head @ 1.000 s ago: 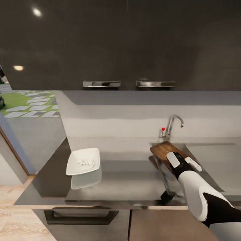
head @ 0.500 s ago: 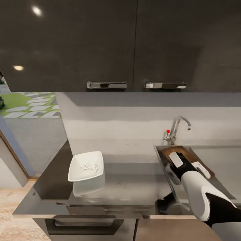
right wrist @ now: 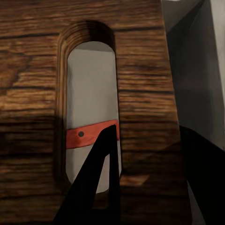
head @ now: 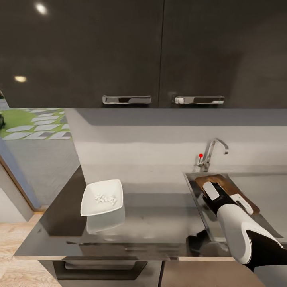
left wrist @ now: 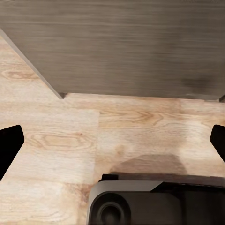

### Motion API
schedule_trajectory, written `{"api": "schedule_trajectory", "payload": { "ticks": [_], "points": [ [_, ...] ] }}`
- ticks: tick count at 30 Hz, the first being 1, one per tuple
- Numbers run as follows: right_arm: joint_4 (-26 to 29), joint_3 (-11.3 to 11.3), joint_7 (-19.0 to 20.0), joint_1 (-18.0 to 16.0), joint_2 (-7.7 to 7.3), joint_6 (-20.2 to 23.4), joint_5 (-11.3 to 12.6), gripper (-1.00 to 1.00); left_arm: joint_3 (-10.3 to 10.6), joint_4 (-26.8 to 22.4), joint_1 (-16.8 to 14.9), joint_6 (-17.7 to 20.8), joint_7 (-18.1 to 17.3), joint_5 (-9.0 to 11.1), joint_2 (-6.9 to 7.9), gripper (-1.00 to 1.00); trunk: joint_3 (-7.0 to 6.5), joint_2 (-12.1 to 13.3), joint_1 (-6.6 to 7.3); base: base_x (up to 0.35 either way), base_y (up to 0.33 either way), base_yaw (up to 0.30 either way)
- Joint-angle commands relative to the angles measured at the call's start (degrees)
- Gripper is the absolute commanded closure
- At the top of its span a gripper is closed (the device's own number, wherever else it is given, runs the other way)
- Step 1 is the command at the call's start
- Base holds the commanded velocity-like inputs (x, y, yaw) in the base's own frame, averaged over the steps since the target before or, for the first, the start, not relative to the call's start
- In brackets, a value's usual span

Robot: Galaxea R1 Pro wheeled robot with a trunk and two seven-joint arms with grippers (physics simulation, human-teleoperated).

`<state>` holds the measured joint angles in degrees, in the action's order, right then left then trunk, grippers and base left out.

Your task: In the kitchen, take the Vidalia onion out of the sink, dice it on the chopping board with the paring knife, put the diced onion into the bowl on the countertop, then place both the paring knife and the chopping board into the sink.

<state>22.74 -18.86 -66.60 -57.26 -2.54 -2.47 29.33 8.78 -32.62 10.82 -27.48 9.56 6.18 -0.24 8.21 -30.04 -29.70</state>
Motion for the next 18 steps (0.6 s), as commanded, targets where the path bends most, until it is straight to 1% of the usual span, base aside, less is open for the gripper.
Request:
{"api": "schedule_trajectory", "payload": {
  "ticks": [1,4,8,13,18],
  "points": [
    [-0.29,0.05,-0.12,-0.05,-0.01,-0.27,0.2,1.0,0.46,-0.08,0.01,-0.12,0.38,0.59,0.07,-1.0,0.19,-0.1,-0.04,0.14,0.0,0.0],
    [-1.38,0.05,-0.05,-0.05,0.0,-0.53,0.2,1.0,0.45,-0.08,0.01,-0.1,0.38,0.59,0.07,-1.0,0.47,-0.1,-0.04,0.171,0.0,0.0],
    [-1.75,0.05,-0.07,-0.01,-0.11,-2.53,0.2,1.0,0.47,-0.08,0.01,-0.12,0.38,0.59,0.07,-1.0,0.85,-0.1,-0.04,0.12,0.0,0.0],
    [-2.72,0.05,-0.03,0.04,-0.25,-3.36,0.2,1.0,0.52,-0.08,0.0,-0.08,0.38,0.59,0.07,-1.0,1.32,-0.1,-0.04,0.023,0.0,0.0],
    [-3.34,0.05,0.05,0.07,-0.27,-5.46,0.2,1.0,0.53,-0.08,0.0,-0.1,0.38,0.59,0.07,-1.0,1.79,-0.1,-0.04,0.002,0.0,0.0]
  ]
}}
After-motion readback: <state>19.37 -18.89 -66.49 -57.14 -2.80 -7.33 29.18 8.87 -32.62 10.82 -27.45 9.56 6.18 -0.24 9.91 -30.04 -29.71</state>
